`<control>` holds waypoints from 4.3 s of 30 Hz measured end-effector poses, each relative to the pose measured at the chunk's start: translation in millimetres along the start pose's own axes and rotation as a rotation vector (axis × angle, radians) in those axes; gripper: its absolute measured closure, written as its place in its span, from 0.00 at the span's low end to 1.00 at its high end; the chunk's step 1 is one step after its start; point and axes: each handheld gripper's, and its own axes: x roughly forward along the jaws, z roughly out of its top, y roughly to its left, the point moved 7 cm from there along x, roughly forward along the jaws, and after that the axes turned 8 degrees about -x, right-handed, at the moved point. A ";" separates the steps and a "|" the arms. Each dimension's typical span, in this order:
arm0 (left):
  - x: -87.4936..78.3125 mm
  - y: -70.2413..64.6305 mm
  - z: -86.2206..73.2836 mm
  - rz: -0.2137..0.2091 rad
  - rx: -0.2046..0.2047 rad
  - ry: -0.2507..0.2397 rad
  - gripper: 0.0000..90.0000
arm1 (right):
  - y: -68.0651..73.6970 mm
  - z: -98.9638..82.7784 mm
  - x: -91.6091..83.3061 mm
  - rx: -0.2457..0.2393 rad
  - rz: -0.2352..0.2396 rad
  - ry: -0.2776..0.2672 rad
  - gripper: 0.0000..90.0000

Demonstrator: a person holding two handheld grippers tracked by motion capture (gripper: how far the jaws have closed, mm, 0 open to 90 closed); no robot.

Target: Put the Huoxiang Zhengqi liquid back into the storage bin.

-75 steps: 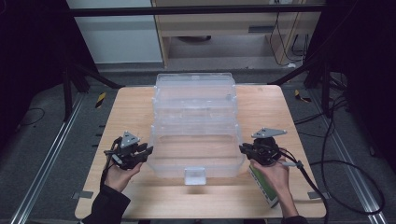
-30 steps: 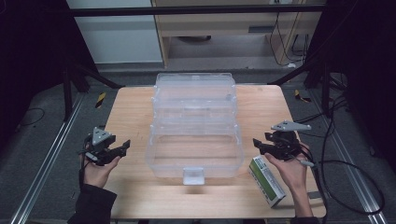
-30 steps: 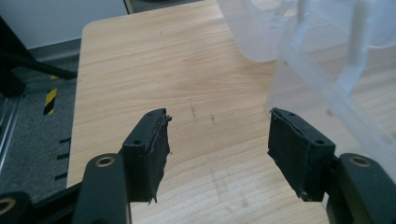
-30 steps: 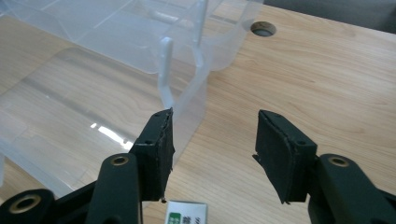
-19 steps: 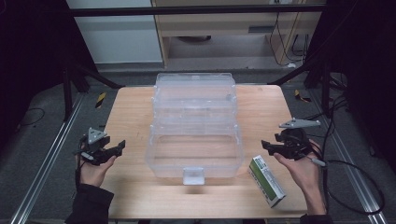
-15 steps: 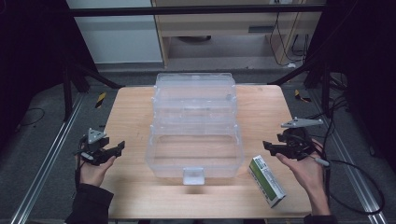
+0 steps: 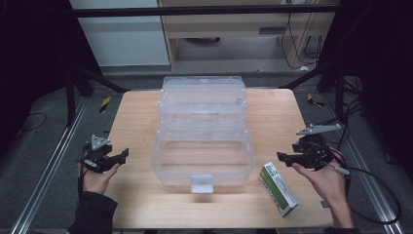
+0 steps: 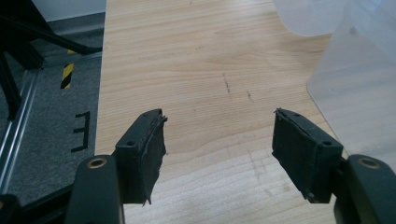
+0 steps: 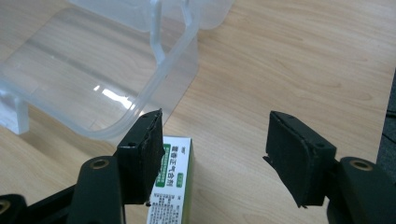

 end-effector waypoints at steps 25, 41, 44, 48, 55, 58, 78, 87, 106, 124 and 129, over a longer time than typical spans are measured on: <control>5.9 -0.1 -6.0 0.015 0.030 0.035 0.35 | 24.4 -22.2 15.0 -0.034 0.050 0.212 0.46; 9.1 -1.0 -9.2 0.017 0.043 0.057 0.34 | 34.2 -39.3 28.1 -0.039 0.084 0.309 0.49; 9.7 -0.8 -10.0 0.017 0.044 0.062 0.34 | 35.0 -42.5 30.2 -0.048 0.086 0.315 0.49; 10.3 -0.8 -10.7 0.017 0.043 0.065 0.34 | 36.9 -46.1 33.4 -0.043 0.091 0.329 0.50; 11.1 -1.3 -11.5 0.017 0.047 0.073 0.34 | 38.9 -53.8 39.0 -0.040 0.103 0.364 0.53; 11.6 -1.3 -12.1 0.018 0.047 0.076 0.34 | 39.9 -55.8 40.7 -0.038 0.106 0.377 0.56; 12.9 -1.6 -13.5 0.017 0.051 0.087 0.33 | 38.0 -56.8 45.0 -0.058 0.084 0.453 0.70; 12.9 -1.6 -13.7 0.016 0.052 0.088 0.33 | 37.8 -55.5 45.2 -0.070 0.090 0.486 0.71; 14.8 -3.9 -15.1 0.014 0.057 0.097 0.33 | 19.6 -38.7 29.0 0.033 0.056 0.367 0.71; 16.3 -3.4 -16.2 0.013 0.055 0.102 0.33 | 3.4 9.6 4.3 0.038 -0.010 0.209 0.71; 16.4 -3.0 -16.4 0.014 0.055 0.103 0.33 | 2.9 21.0 -2.3 0.028 -0.012 0.194 0.71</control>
